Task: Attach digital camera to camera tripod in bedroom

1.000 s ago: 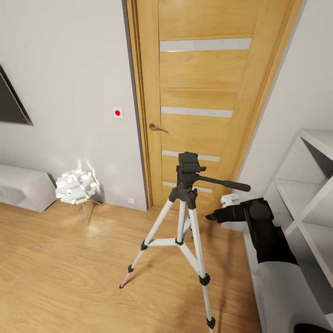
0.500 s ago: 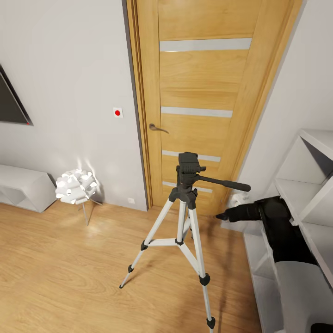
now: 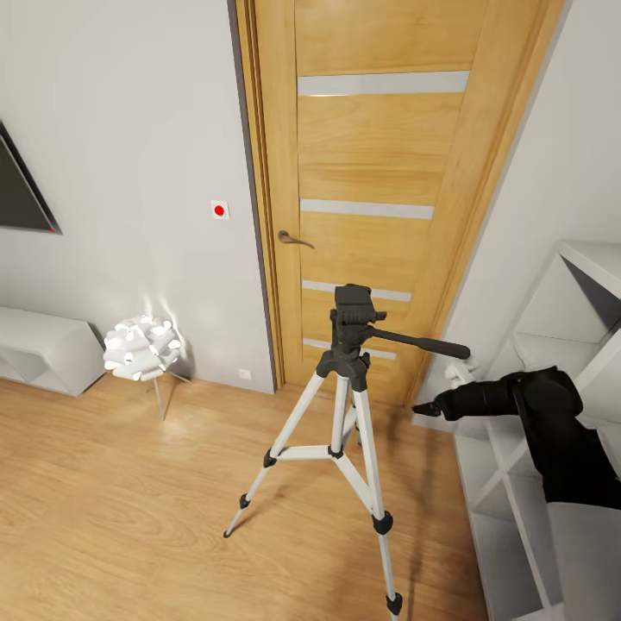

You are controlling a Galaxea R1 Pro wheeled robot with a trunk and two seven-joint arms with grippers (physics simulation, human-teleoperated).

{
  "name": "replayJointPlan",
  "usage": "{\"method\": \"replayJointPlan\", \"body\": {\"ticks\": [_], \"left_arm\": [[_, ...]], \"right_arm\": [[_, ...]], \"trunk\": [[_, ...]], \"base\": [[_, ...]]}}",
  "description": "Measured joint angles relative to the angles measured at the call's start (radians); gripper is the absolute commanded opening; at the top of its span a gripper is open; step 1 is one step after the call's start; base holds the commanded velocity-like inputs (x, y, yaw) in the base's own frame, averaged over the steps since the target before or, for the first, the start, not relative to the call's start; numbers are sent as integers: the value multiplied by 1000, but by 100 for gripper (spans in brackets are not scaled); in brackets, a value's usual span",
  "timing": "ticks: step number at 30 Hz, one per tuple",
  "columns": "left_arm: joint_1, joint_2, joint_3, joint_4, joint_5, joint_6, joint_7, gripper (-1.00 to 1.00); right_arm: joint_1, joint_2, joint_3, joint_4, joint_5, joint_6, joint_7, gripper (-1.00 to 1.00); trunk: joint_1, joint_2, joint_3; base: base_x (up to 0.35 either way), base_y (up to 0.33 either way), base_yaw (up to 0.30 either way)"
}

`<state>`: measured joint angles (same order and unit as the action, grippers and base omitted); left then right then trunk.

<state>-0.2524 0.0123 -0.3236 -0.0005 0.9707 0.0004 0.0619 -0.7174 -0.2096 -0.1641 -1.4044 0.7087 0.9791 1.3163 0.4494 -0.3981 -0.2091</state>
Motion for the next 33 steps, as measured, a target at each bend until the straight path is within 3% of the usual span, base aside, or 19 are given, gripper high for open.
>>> {"method": "replayJointPlan", "body": {"ticks": [10, 12, 13, 14, 24, 26, 29, 33], "left_arm": [[0, 0, 0, 0, 0, 0, 0, -100], [0, 0, 0, 0, 0, 0, 0, -100], [0, 0, 0, 0, 0, 0, 0, -100], [0, 0, 0, 0, 0, 0, 0, -100], [0, 0, 1, 0, 0, 0, 0, -100], [0, 0, 1, 0, 0, 0, 0, -100], [0, 0, 0, 0, 0, 0, 0, -100], [0, 0, 0, 0, 0, 0, 0, -100]], "right_arm": [[19, 15, 6, -9, -2, 7, 7, 100], [21, 33, 12, -9, -2, 10, 8, 100], [22, 74, 40, -9, -3, 13, 7, 100], [22, 84, 48, -8, -1, 12, 7, 100], [22, 125, 77, -3, -5, 17, 5, 100], [22, 167, 79, 12, -3, 17, 2, 100], [22, 200, 80, 24, -1, 15, -2, 100], [22, 217, 81, 35, 1, 12, -5, 100]], "trunk": [[0, 0, 0], [0, 0, 0], [0, 0, 0], [0, 0, 0], [0, 0, 0], [0, 0, 0], [0, 0, 0], [0, 0, 0]], "base": [[0, 0, 0], [0, 0, 0], [0, 0, 0], [0, 0, 0], [0, 0, 0], [0, 0, 0], [0, 0, 0], [0, 0, 0]]}}
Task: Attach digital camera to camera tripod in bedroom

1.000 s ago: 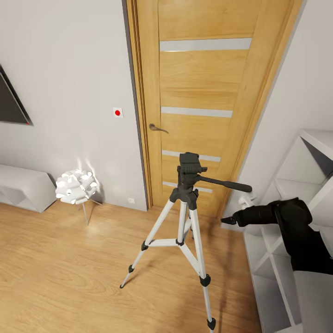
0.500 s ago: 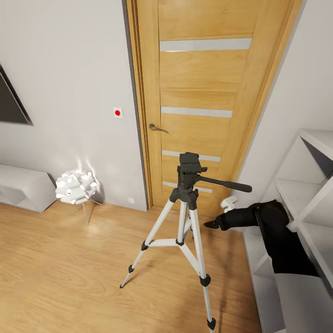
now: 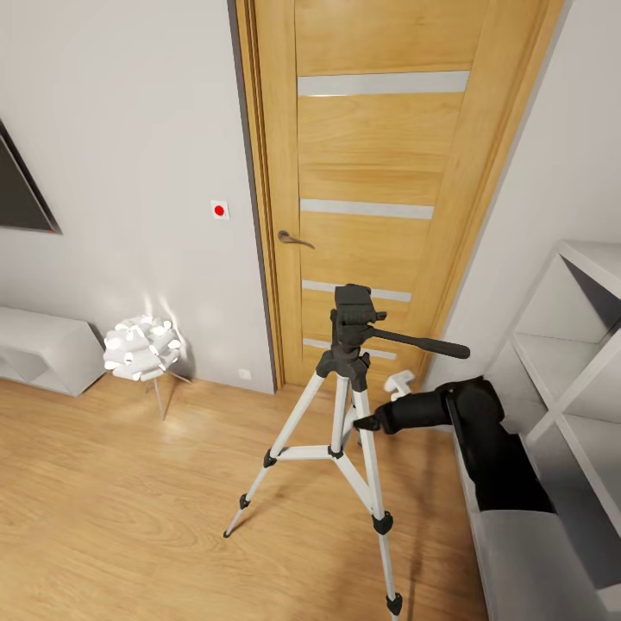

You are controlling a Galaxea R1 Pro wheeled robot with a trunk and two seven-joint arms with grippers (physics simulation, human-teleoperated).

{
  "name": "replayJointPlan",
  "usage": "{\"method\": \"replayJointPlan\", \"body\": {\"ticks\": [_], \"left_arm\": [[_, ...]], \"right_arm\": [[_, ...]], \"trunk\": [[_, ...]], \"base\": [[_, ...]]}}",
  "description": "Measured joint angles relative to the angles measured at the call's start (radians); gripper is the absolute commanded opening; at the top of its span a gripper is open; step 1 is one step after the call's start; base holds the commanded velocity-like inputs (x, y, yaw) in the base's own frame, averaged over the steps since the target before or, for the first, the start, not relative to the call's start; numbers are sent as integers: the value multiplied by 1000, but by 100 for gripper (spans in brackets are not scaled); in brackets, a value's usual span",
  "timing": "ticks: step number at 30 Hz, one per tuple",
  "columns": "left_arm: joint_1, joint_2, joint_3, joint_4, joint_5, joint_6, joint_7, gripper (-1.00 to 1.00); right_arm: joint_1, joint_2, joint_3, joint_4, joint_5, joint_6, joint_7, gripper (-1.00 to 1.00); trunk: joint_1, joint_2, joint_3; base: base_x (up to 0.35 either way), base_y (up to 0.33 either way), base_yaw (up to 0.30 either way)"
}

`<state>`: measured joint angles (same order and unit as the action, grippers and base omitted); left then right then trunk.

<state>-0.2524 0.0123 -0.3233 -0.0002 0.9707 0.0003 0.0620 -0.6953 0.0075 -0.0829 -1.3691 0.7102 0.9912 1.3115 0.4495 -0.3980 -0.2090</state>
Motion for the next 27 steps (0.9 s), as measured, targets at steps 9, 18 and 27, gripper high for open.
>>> {"method": "replayJointPlan", "body": {"ticks": [9, 18, 27], "left_arm": [[0, 0, 0, 0, 0, 0, 0, -100], [0, 0, 0, 0, 0, 0, 0, -100], [0, 0, 0, -1, 0, 0, 0, -100]], "right_arm": [[0, 8, 0, 33, -2, -7, -7, 100], [0, 11, -1, 95, -8, -19, -55, 100], [0, 24, -17, 224, -17, -198, -181, 100]], "trunk": [[0, 0, 0], [0, 0, 0], [0, 0, 0]], "base": [[0, 0, 0], [0, 0, 0], [0, 0, 0]]}}
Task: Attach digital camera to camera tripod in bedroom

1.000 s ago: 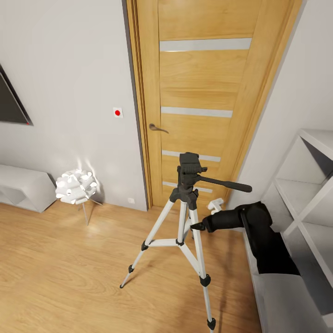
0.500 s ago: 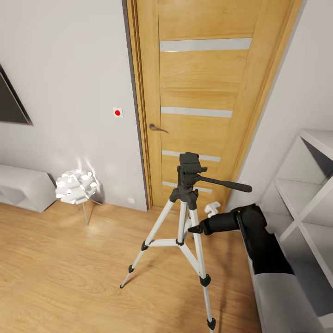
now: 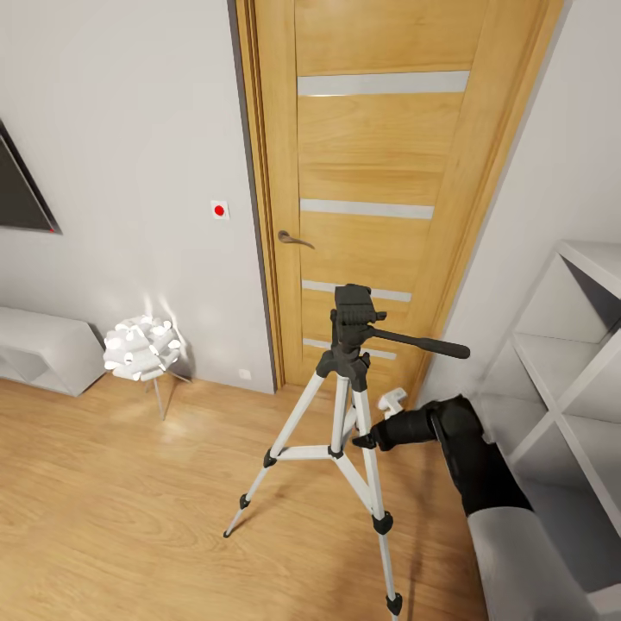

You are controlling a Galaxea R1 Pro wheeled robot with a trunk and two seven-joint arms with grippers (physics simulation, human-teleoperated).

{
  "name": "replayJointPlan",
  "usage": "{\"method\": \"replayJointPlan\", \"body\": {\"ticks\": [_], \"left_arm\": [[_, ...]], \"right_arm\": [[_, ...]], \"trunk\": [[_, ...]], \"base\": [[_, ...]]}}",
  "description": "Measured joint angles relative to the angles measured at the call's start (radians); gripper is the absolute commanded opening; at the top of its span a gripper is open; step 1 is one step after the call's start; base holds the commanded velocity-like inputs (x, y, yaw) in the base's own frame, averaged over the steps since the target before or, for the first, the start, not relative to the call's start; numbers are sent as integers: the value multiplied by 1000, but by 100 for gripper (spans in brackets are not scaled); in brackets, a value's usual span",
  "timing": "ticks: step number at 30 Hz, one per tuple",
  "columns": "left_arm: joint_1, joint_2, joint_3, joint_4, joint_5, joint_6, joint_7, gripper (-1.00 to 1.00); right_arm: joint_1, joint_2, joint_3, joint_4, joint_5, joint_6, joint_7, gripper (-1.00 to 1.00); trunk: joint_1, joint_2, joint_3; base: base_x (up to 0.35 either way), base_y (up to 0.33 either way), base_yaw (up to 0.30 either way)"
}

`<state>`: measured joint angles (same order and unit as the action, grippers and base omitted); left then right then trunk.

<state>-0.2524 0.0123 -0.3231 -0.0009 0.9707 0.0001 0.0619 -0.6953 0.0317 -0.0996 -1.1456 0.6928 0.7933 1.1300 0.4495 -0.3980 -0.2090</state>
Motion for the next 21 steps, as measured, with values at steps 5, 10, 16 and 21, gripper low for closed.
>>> {"method": "replayJointPlan", "body": {"ticks": [5, 10, 16, 21], "left_arm": [[0, 0, -1, 0, 0, 0, 0, -100], [0, 0, 0, 0, 0, 0, 0, -100], [0, 0, 0, 0, 0, 0, 0, -100], [0, 0, 0, 0, 0, 0, 0, -100]], "right_arm": [[0, 17, -15, 27, -34, -64, -50, 100], [0, 24, -26, 74, -100, -164, -120, 100], [0, 25, -29, 126, -141, -269, -175, 100], [0, 24, -33, 145, -151, -323, -186, 100]], "trunk": [[0, 0, 0], [0, 0, 0], [0, 0, 0], [0, 0, 0]], "base": [[0, 0, 0], [0, 0, 0], [0, 0, 0], [0, 0, 0]]}}
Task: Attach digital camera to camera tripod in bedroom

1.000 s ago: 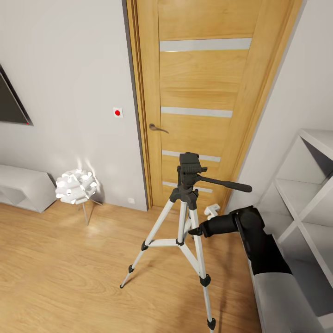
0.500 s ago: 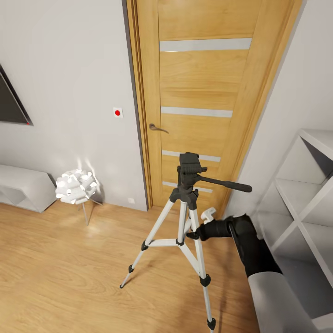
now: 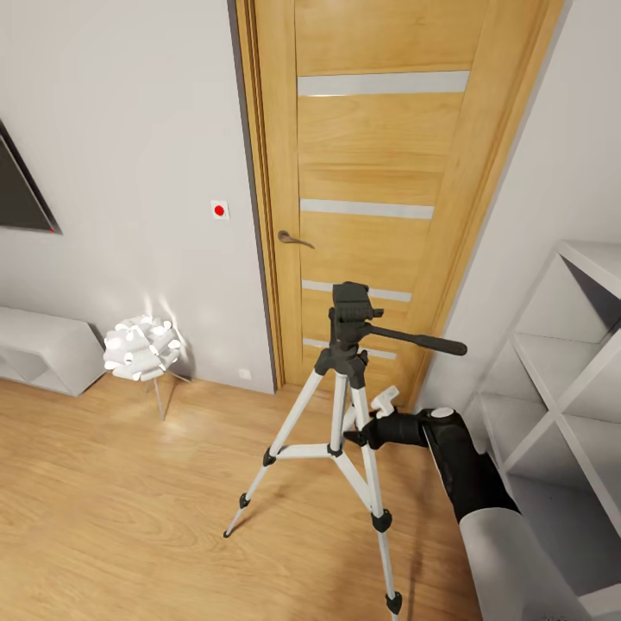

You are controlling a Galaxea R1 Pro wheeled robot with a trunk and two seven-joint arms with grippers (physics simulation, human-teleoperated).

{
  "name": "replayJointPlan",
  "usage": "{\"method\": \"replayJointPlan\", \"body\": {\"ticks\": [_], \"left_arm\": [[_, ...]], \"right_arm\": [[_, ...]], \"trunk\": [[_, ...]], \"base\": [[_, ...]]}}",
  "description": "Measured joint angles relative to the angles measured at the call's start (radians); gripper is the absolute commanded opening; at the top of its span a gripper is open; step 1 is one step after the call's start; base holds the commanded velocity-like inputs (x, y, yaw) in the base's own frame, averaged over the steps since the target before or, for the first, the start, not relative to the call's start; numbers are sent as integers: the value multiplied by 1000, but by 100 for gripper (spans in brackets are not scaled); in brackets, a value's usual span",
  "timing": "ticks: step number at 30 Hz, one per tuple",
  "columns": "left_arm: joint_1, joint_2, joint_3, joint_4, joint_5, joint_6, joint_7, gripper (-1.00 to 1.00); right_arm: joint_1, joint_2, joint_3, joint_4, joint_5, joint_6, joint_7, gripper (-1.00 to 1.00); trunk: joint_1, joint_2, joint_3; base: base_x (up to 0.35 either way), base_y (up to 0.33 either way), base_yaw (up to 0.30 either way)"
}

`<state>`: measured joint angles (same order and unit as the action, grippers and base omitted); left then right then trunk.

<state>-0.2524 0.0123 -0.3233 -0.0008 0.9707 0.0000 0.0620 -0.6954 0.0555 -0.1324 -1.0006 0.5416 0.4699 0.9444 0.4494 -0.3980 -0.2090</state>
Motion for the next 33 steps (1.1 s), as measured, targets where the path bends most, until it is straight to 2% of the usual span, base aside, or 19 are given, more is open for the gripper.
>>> {"method": "replayJointPlan", "body": {"ticks": [6, 11, 24, 33], "left_arm": [[0, 0, 0, 0, 0, 0, 0, -100], [0, 0, 0, 0, 0, 0, 0, -100], [0, 0, 0, 0, 0, 0, 0, -100], [0, 0, 0, 0, 0, 0, 0, -100]], "right_arm": [[0, -6, -33, -18, -1, -8, 3, 100], [0, -10, -44, -25, -1, -7, 5, 100], [0, -12, -48, -29, 0, -4, 15, 100], [0, -14, -49, -24, 8, -2, 80, 100]], "trunk": [[0, 0, 0], [0, 0, 0], [0, 0, 0], [0, 0, 0]], "base": [[0, 0, 0], [0, 0, 0], [0, 0, 0], [0, 0, 0]]}}
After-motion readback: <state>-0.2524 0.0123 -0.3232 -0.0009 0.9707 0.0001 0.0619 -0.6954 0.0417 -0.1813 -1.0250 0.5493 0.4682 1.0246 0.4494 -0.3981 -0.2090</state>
